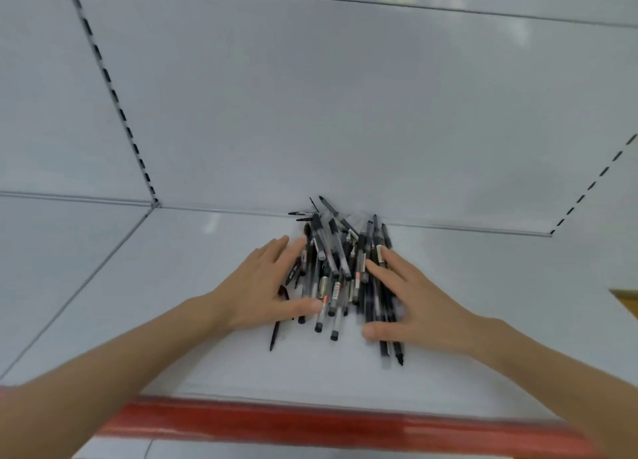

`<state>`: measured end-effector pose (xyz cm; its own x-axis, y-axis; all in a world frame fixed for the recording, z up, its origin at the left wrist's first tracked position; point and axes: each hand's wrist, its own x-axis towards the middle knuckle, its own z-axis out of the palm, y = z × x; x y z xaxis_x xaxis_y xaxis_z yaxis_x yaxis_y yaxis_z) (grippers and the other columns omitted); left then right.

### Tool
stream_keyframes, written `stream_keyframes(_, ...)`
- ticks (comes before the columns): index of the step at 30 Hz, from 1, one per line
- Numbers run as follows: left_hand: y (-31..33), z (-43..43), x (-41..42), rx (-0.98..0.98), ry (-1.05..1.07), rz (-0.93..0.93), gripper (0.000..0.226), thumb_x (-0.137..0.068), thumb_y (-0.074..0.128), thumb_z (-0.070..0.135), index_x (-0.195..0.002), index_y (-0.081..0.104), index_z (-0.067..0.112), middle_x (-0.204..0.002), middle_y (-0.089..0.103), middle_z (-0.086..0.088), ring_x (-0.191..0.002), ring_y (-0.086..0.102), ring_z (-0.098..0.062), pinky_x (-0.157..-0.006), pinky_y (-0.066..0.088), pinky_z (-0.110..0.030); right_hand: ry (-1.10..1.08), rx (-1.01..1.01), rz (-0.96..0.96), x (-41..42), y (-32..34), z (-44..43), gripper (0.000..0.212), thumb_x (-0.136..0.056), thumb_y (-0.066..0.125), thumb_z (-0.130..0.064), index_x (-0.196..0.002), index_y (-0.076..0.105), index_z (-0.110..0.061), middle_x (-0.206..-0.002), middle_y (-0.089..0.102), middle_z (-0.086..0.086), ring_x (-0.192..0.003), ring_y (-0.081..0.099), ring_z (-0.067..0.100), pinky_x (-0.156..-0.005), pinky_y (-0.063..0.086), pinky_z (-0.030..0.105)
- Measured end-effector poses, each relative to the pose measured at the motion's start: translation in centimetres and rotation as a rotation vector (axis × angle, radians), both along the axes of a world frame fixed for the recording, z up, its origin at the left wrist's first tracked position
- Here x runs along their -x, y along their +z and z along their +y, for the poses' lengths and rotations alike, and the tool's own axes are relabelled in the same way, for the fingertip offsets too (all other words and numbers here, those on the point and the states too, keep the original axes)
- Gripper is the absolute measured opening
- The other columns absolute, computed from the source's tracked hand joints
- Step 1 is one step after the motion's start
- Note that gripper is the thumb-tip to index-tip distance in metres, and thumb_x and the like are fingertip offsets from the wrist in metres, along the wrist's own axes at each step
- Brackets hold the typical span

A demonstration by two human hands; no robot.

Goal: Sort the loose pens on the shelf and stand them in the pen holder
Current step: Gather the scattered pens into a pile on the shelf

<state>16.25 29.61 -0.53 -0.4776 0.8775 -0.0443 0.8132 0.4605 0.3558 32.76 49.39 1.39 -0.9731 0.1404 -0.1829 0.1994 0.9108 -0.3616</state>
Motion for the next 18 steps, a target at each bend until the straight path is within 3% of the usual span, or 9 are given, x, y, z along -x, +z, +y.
stream_keyframes(5, -0.2, 1.9, -0.6, -0.016, 0.093, 0.047, 0.124, -0.050, 0.007, 0.096, -0.148, -0.002, 0.022, -0.158, 0.004, -0.005, -0.145, 0.003, -0.016, -0.118, 0.007, -0.031, -0.032, 0.032, 0.059, 1.2, -0.3, 0.1, 0.104, -0.062, 0.040, -0.076, -0.148, 0.002, -0.029, -0.156, -0.016, -0.005, -0.143, -0.012, 0.009, -0.115, -0.001, 0.027)
stream_keyframes(9, 0.2, 1.9, -0.9, -0.107, 0.141, -0.053, 0.118, -0.052, 0.021, 0.095, -0.148, 0.000, 0.029, -0.158, -0.001, -0.001, -0.145, -0.002, -0.012, -0.118, 0.008, -0.033, -0.054, 0.050, 0.089, 1.2, 0.0, 0.4, 0.103, -0.062, 0.036, -0.077, -0.147, 0.006, -0.029, -0.156, -0.014, -0.004, -0.144, -0.010, 0.010, -0.115, 0.001, 0.028)
stream_keyframes(14, 1.0, 0.3, -3.5, 0.029, 0.010, 0.016, 0.109, -0.045, 0.025, 0.097, -0.128, -0.028, 0.050, -0.150, -0.028, 0.009, -0.140, -0.023, -0.010, -0.118, -0.003, -0.036, 0.141, 0.013, 0.002, -1.4, 0.0, 0.8, 0.118, -0.045, 0.025, -0.096, -0.144, -0.006, -0.040, -0.140, -0.033, -0.020, -0.135, -0.024, -0.003, -0.112, -0.006, 0.024)
stream_keyframes(18, 0.7, 1.4, -3.9, 0.102, 0.023, 0.109, 0.111, -0.053, 0.031, 0.089, -0.136, -0.026, 0.042, -0.151, -0.029, 0.002, -0.138, -0.029, -0.013, -0.115, -0.009, -0.039, 0.194, -0.028, -0.044, -1.9, -0.2, 0.5, 0.115, -0.047, 0.032, -0.092, -0.140, -0.012, -0.042, -0.134, -0.040, -0.023, -0.127, -0.034, -0.006, -0.111, -0.010, 0.023)
